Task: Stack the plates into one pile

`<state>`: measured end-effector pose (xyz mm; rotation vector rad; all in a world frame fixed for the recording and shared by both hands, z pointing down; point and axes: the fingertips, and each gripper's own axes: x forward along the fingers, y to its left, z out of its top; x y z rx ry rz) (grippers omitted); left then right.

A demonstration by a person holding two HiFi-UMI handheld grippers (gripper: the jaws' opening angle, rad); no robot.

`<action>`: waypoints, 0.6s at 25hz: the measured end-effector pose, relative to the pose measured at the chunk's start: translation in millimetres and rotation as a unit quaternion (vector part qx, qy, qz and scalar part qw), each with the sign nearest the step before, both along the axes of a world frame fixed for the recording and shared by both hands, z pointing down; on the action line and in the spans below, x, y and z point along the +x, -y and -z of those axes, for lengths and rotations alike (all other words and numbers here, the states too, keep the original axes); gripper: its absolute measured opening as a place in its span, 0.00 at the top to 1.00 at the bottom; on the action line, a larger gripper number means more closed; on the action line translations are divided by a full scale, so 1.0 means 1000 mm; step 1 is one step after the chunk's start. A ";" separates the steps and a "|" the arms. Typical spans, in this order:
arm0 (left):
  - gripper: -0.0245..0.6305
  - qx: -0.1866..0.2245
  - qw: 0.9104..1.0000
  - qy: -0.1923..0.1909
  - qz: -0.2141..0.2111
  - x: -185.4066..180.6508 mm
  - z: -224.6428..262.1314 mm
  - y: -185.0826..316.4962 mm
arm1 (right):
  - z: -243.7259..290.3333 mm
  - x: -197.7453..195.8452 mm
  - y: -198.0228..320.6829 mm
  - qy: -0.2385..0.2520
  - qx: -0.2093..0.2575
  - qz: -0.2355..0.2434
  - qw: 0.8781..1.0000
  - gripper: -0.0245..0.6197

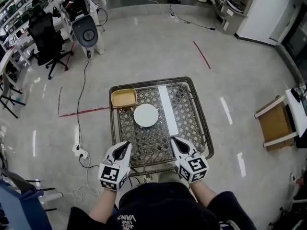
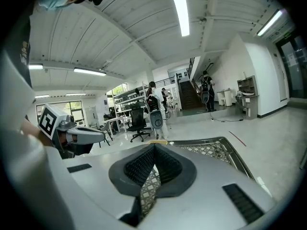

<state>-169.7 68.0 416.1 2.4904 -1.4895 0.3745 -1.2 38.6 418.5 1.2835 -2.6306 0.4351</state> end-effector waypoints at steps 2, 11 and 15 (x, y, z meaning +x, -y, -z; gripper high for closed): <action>0.93 0.004 1.000 -0.002 0.002 0.000 0.002 -0.006 | 0.003 0.004 -0.006 0.002 0.003 -0.006 1.000 0.96; 0.93 0.013 1.000 -0.013 0.001 0.006 0.003 -0.023 | 0.012 0.013 -0.022 0.005 0.020 -0.026 0.999 0.96; 0.93 0.017 1.000 -0.009 0.000 0.005 0.004 -0.026 | 0.014 0.010 -0.026 0.006 0.021 -0.026 0.999 0.96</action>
